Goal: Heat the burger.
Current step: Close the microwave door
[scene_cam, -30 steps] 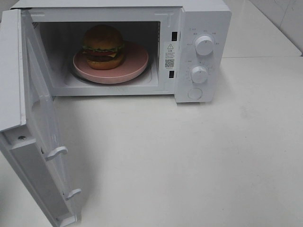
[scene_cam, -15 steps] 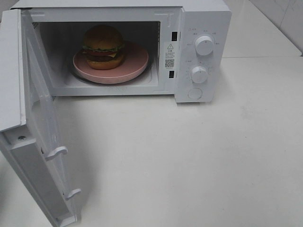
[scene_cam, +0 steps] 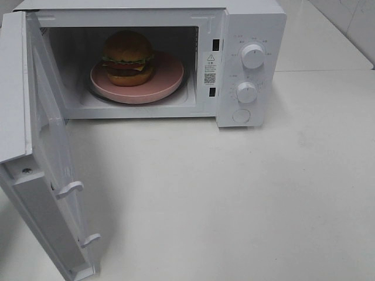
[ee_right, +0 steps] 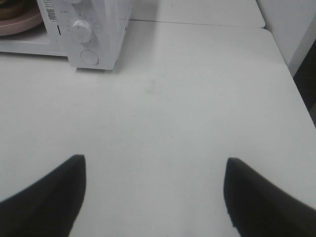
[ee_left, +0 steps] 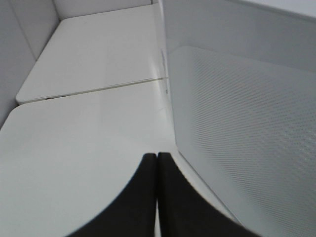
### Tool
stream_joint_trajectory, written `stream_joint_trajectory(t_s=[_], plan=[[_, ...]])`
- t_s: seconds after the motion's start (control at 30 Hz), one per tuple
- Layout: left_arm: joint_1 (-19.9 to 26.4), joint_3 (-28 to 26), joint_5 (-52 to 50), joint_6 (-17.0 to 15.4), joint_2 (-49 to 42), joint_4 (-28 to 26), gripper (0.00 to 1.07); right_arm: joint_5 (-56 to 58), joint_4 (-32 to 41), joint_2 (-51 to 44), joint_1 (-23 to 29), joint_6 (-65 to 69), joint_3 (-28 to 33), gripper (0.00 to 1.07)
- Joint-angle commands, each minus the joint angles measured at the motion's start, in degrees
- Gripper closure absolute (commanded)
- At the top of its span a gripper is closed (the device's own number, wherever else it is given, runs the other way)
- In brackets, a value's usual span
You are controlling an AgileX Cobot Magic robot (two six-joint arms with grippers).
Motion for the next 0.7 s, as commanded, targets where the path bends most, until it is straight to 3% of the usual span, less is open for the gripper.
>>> stream_joint_trajectory(t_s=[0.03,0.07,0.1,0.17,0.23,0.33,0.37,0.4,0.5,0.53,0.63,0.67,0.7], plan=[[0.11,0.11,-7.22,-4.98,4.58,7.39,1.07,-0.97,0.17,-1.55,-0.40,-0.63,0.17,0.31],[0.11,0.11,-7.22,-4.98,4.58,7.39,1.07,-0.97,0.17,-1.55,-0.40,-0.63,0.17,0.31],[0.11,0.11,-11.12,-6.82,7.05,11.57,1.07,-0.97,0.17,-1.55,-0.40,-0.63,0.17,0.31],[0.11,0.11,-13.12,-7.51,8.31,13.64,1.07,-0.97,0.17,-1.55,-0.40,-0.63,0.17,0.31],[0.11,-0.74,-17.59,-10.43,12.72,19.77,1.07,-0.97,0.17,-1.55,-0.40,-0.63,0.17,0.31],[0.11,-1.15,-18.56,-11.34,13.75,20.80,1.07,-0.97,0.17,-1.55,-0.40,-0.63,0.17,0.31],[-0.06,-2.35,-19.48,-13.24,15.41,21.77,1.07,-0.97,0.17,-1.55,-0.40,-0.63,0.17,0.31],[-1.49,-3.72,-19.42,-14.73,17.13,21.72,1.07,-0.97,0.17,-1.55,-0.40,-0.63,0.17,0.31],[-2.64,-4.47,-19.42,-15.07,17.99,21.54,1.07,-0.97,0.17,-1.55,-0.40,-0.63,0.17,0.31],[-5.16,-5.84,-19.25,-14.95,19.54,20.74,1.07,-0.97,0.17,-1.55,-0.40,-0.63,0.17,0.31],[-9.05,-7.39,-19.02,-13.98,21.66,16.50,1.07,-0.97,0.17,-1.55,-0.40,-0.63,0.17,0.31],[-11.52,-7.96,-19.14,-12.89,23.09,11.63,1.07,-0.97,0.17,-1.55,-0.40,-0.63,0.17,0.31],[-11.52,-7.96,-19.14,-12.89,23.09,11.63,1.07,-0.97,0.17,-1.55,-0.40,-0.63,0.17,0.31]])
